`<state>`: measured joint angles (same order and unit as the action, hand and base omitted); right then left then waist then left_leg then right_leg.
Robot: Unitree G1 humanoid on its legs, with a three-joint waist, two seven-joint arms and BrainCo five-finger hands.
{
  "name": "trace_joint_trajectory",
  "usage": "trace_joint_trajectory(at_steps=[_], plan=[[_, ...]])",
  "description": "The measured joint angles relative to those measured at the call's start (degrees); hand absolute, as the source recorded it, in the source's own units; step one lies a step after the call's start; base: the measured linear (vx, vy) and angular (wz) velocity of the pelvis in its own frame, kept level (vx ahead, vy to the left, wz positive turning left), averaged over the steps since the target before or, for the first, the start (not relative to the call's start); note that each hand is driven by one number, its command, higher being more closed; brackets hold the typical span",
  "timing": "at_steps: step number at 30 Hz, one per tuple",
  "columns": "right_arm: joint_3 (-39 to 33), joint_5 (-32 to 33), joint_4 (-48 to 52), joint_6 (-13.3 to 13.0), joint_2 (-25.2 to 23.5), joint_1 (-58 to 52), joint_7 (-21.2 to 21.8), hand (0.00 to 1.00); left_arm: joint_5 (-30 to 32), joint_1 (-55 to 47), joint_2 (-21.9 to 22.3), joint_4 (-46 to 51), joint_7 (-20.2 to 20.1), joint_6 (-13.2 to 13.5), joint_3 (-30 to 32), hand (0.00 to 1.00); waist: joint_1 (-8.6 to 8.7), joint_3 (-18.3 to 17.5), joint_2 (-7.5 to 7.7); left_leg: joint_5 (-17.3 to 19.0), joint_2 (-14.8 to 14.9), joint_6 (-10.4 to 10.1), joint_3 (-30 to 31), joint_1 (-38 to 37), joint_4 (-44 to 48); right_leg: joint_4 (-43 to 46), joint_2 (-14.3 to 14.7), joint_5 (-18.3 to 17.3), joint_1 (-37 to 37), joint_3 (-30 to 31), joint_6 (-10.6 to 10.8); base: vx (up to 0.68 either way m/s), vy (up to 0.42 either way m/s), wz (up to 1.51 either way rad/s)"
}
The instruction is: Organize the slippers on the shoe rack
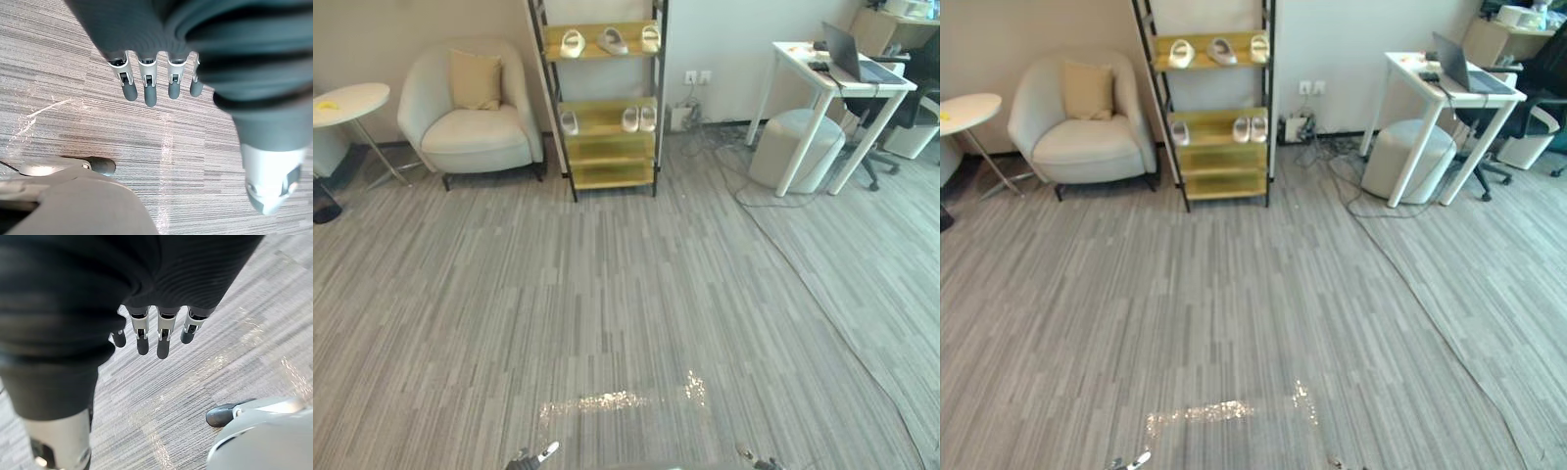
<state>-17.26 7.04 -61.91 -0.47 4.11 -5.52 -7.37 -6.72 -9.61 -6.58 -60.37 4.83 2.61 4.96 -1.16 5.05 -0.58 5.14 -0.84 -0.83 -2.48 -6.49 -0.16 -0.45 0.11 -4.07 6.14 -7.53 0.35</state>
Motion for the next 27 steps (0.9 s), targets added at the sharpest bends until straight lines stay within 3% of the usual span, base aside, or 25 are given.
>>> trace_joint_trajectory(at_steps=[5,27], plan=[[1.1,-0.4,-0.1,0.0,-1.5,2.0,0.1,0.0,1.2,1.2,-0.9,0.0,0.0,0.6,-2.2,0.0,-0.89,0.7,0.44,-0.1,-0.3,0.0,0.1,-0.7,-0.9,-1.9,-0.1,0.6,1.3,-0.3,0.9,0.03,0.006,0.02],[4.0,-2.2,-0.1,-0.3,-1.6,3.3,-0.4,0.0,1.5,1.8,-0.7,0.0,1.2,0.8,-2.4,0.0,-1.07,2.1,0.14,-1.1,-1.1,0.6,0.7,-1.6,-3.4,-2.8,-0.8,0.6,1.6,-1.3,0.9,0.0,0.002,0.01]])
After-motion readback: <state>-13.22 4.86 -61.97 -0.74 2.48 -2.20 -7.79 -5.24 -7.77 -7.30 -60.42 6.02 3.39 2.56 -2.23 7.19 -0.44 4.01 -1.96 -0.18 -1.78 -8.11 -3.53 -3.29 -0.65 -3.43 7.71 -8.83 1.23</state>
